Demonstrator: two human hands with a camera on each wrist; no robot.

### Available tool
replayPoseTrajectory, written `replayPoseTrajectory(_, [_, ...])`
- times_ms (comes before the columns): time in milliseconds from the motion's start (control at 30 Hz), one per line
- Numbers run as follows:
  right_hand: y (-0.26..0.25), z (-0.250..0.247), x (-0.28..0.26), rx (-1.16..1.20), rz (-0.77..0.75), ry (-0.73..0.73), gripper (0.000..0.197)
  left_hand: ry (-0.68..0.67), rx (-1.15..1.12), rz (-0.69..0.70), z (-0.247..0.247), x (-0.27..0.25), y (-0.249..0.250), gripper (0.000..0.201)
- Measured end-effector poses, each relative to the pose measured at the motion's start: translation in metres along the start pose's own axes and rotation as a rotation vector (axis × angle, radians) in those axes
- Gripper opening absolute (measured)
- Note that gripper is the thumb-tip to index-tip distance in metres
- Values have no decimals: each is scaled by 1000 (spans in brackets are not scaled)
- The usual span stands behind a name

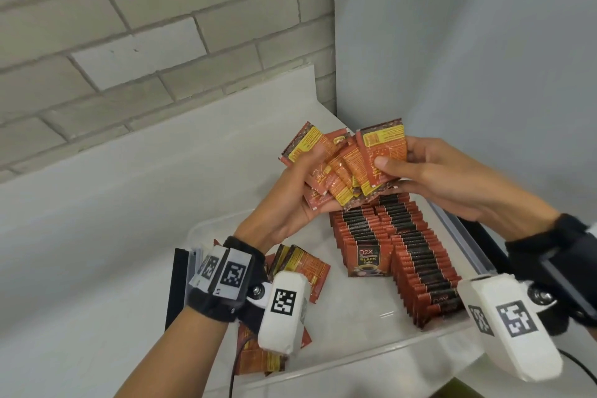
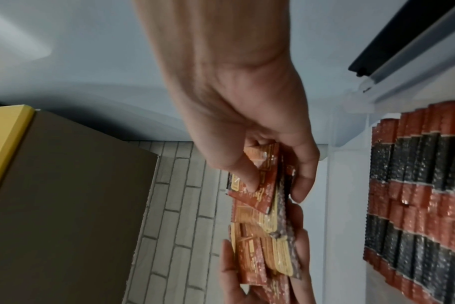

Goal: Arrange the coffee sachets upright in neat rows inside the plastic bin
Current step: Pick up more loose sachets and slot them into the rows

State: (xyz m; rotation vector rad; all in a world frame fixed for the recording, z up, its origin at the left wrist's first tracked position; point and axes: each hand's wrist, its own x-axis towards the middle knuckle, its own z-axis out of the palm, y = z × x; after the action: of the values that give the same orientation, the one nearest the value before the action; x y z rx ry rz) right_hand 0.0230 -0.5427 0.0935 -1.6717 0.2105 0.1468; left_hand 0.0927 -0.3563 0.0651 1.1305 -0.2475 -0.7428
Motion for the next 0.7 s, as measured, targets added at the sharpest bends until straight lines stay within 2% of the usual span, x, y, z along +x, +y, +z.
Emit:
replayPoseTrajectory(100, [0, -5, 0, 52, 11, 21, 24, 39, -102, -28, -2, 2, 2, 43])
replayPoseTrajectory(233, [2, -9, -2, 53, 6, 38, 27, 64, -35, 16, -3, 2, 1, 49])
replayPoseTrajectory(367, [-1, -8, -3, 57, -27, 72, 25, 61, 93, 75, -3, 2, -2, 36])
replayPoseTrajectory(433, [-1, -5, -3, 12, -34, 67, 27, 43, 139, 78, -3, 2, -3, 36])
replayPoseTrajectory(567, [2, 3, -3, -53, -30, 10, 29, 17, 177, 77, -2, 1, -4, 53])
replayPoseTrajectory(700, [2, 4, -2, -27, -33, 24, 28, 14, 186, 61, 0, 0, -3, 45])
